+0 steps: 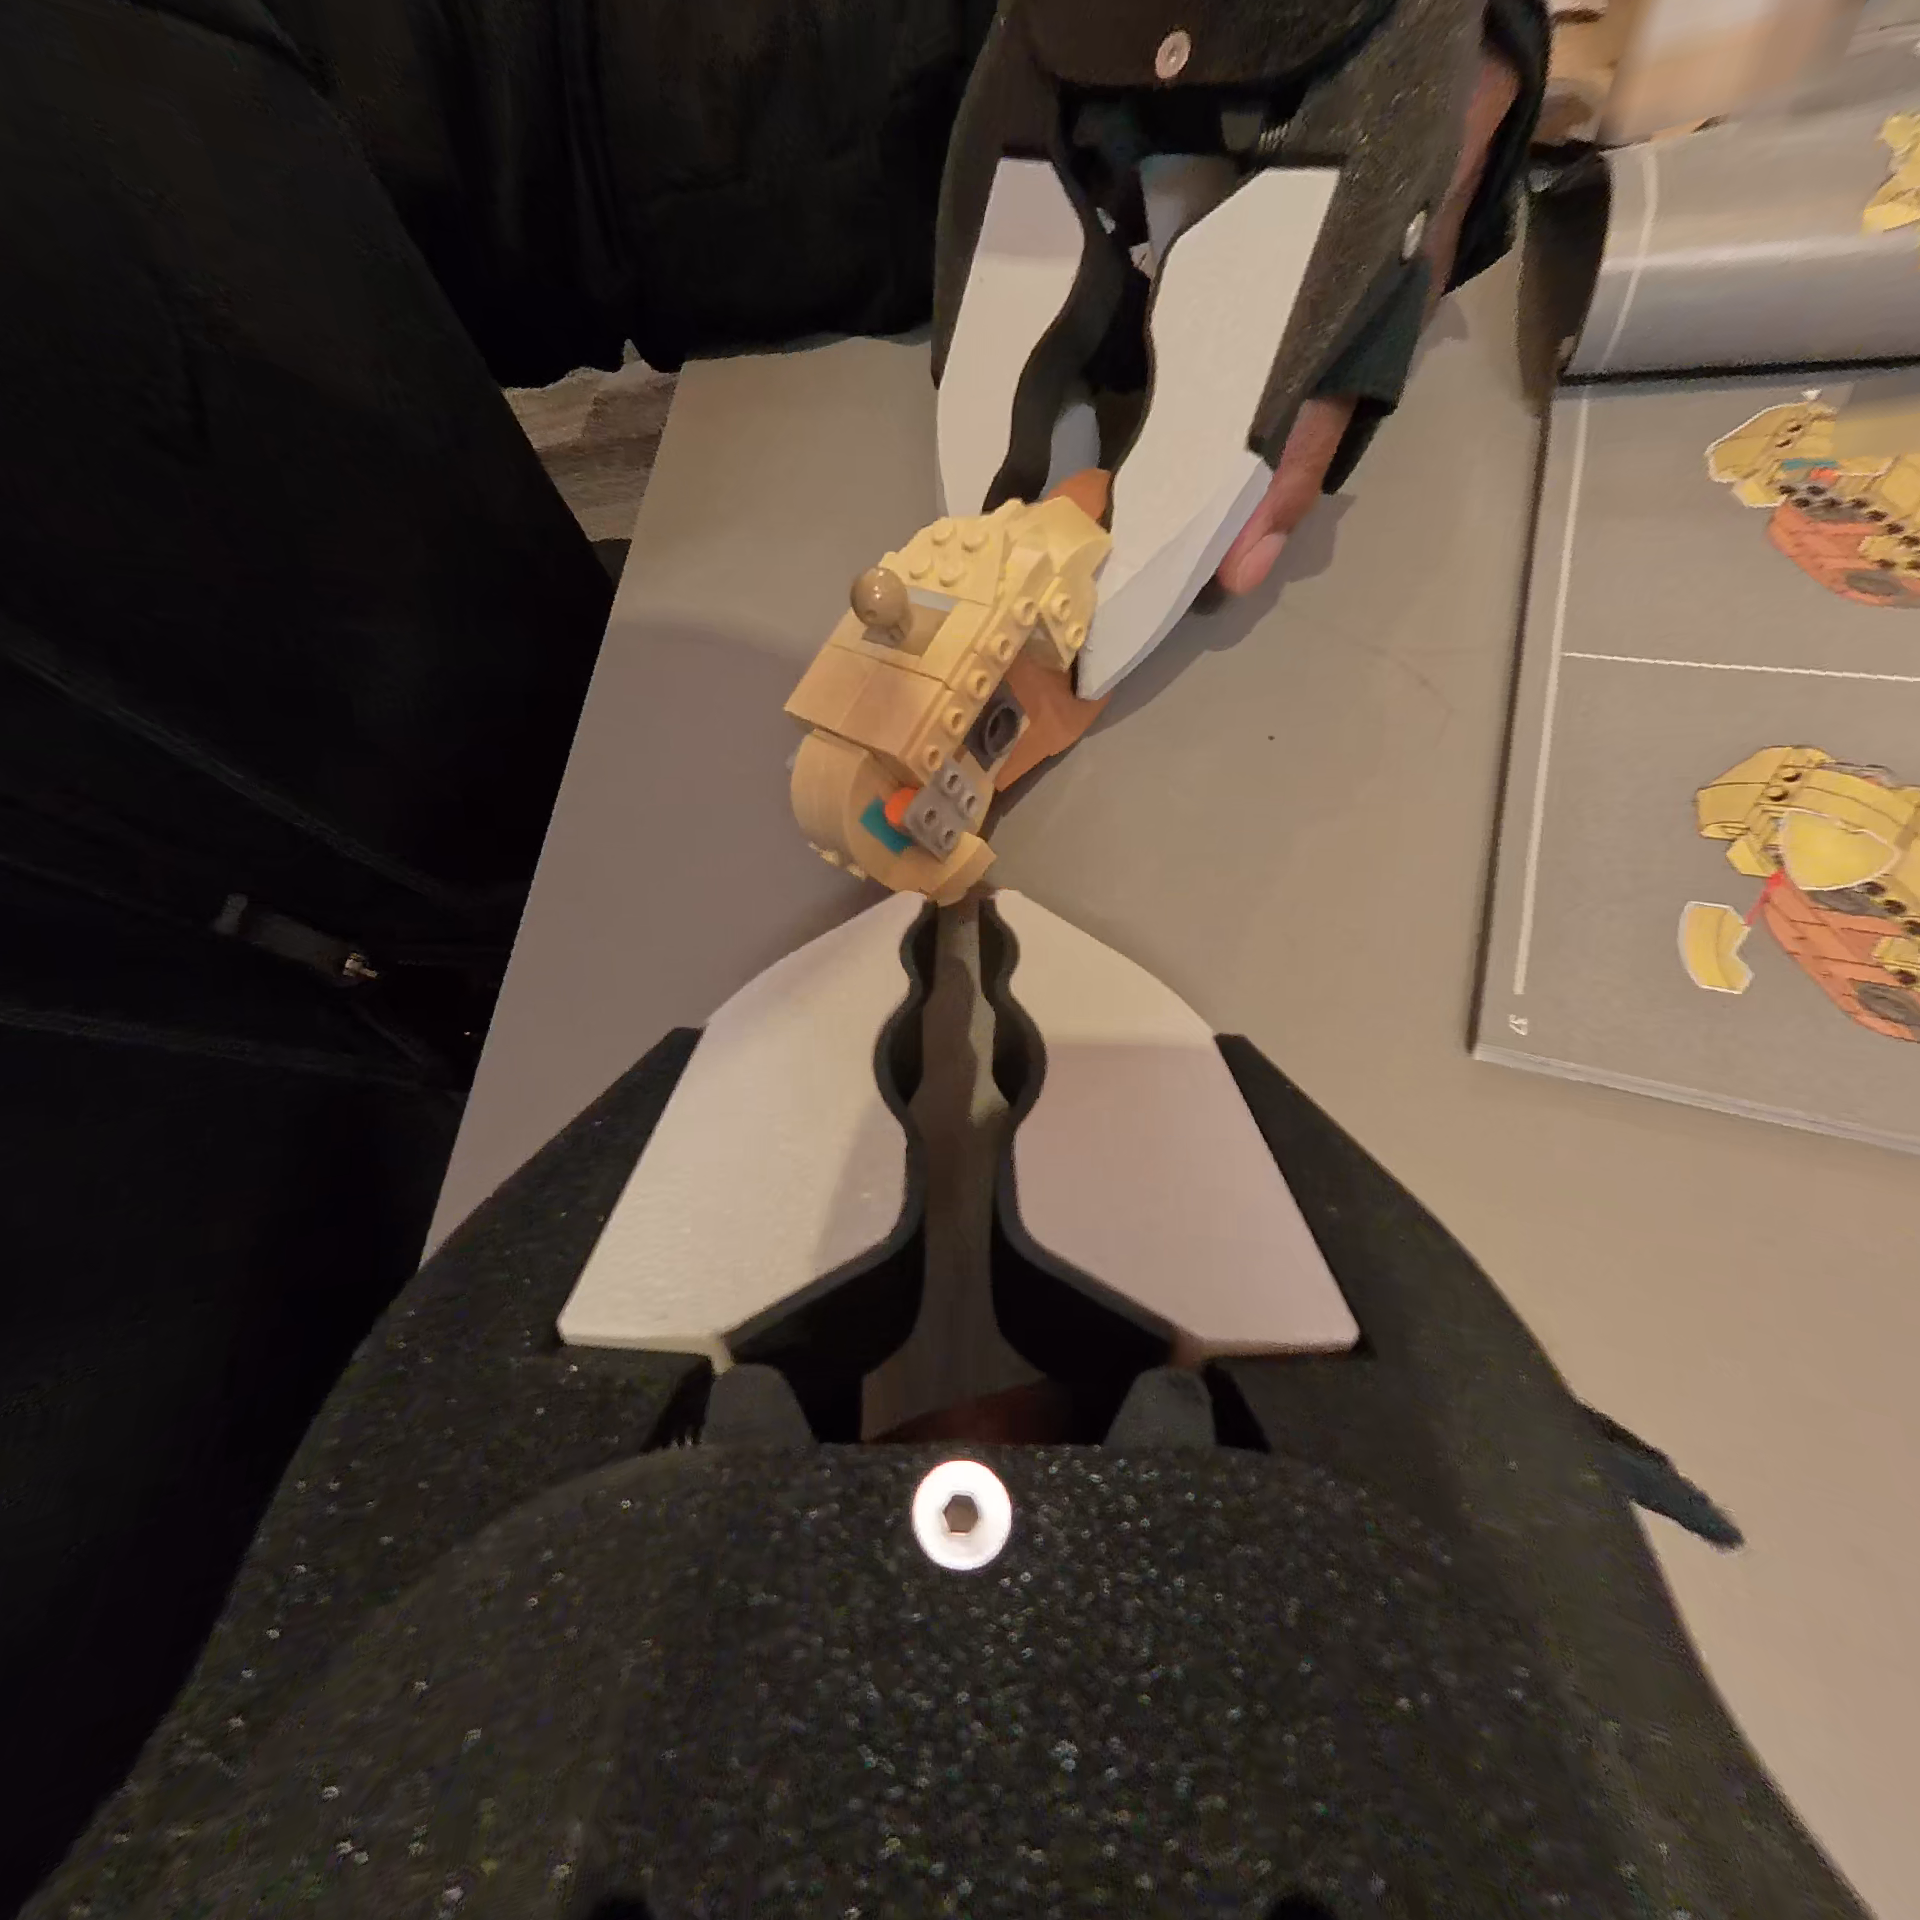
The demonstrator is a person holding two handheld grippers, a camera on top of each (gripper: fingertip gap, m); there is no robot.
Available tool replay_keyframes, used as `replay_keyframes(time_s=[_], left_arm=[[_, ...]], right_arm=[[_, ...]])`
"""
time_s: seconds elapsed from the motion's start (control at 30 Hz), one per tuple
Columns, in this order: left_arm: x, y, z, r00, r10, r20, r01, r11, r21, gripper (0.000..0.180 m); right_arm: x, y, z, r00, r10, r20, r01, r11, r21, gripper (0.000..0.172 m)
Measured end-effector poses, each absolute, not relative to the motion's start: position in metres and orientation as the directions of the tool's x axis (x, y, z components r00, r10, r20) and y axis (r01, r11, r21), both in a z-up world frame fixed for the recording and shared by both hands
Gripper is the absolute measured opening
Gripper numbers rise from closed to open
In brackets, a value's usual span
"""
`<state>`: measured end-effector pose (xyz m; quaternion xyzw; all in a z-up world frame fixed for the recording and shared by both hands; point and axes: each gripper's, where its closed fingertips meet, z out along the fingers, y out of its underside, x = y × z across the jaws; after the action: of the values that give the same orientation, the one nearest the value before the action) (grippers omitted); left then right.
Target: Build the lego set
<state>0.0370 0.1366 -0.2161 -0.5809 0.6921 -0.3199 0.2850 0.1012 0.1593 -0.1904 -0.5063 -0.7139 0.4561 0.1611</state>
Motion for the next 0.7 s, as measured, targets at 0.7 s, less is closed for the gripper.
replay_keyframes(time_s=[0.7], left_arm=[[0.033, 0.139, -0.226, -0.109, -0.993, 0.051, -0.688, 0.038, -0.724, 0.021]], right_arm=[[0.108, 0.196, -0.212, -0.355, 0.930, -0.092, 0.638, 0.169, -0.752, 0.015]])
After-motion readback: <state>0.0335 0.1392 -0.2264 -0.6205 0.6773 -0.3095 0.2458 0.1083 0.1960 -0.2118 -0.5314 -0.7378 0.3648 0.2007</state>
